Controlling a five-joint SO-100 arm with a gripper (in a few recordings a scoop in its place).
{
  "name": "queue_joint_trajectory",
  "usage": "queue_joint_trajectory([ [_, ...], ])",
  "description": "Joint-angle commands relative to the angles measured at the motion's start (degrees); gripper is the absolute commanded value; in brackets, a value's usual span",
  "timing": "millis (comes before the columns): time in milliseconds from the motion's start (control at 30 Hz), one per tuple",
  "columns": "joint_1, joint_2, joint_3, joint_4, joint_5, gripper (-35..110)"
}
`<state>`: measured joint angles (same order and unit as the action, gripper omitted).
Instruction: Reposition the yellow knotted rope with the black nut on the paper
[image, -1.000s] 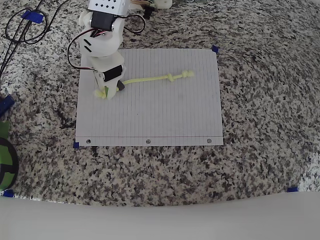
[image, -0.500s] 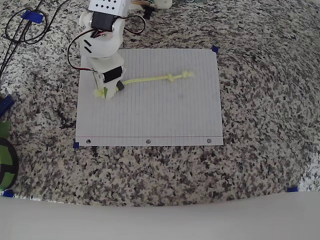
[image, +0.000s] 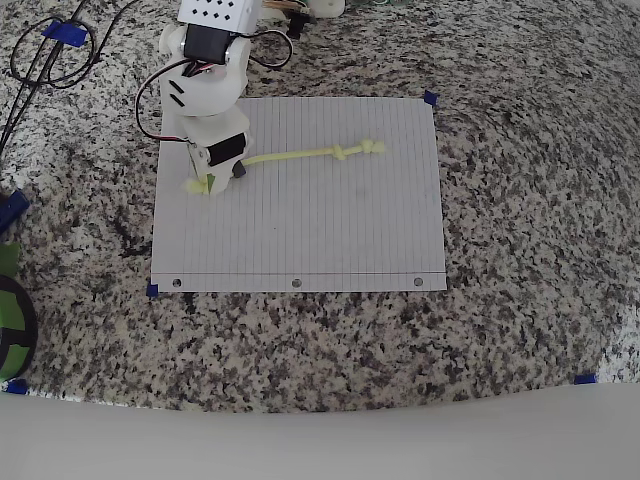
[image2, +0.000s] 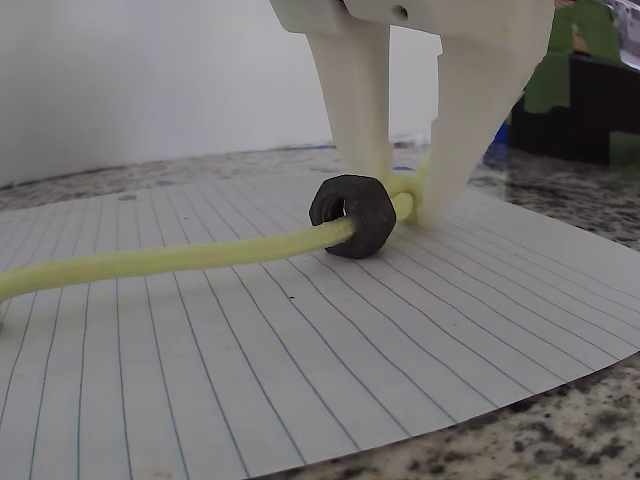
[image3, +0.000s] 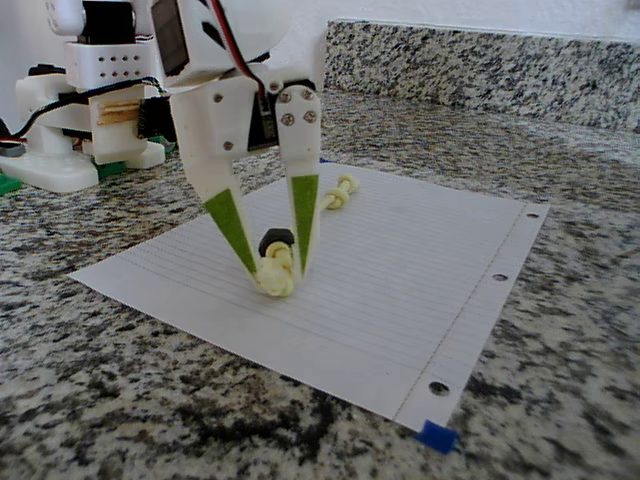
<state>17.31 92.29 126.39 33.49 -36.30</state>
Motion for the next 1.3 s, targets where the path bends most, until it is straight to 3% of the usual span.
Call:
queue_joint_trajectory([
  [0,0.8,1.8,-1.7,-0.1,-0.1,0],
  [300,5.0,20.0,-1.3,-0.4,-0.6,0],
  [467,6.3,30.9,-1.4,0.9,4.2,0],
  [733,7.5,42.5,0.3,-1.6,21.6,0],
  [933,7.6,50.9,7.2,-11.4,38.1,0],
  [1267,7.7,58.0,11.9,-12.4,61.3,0],
])
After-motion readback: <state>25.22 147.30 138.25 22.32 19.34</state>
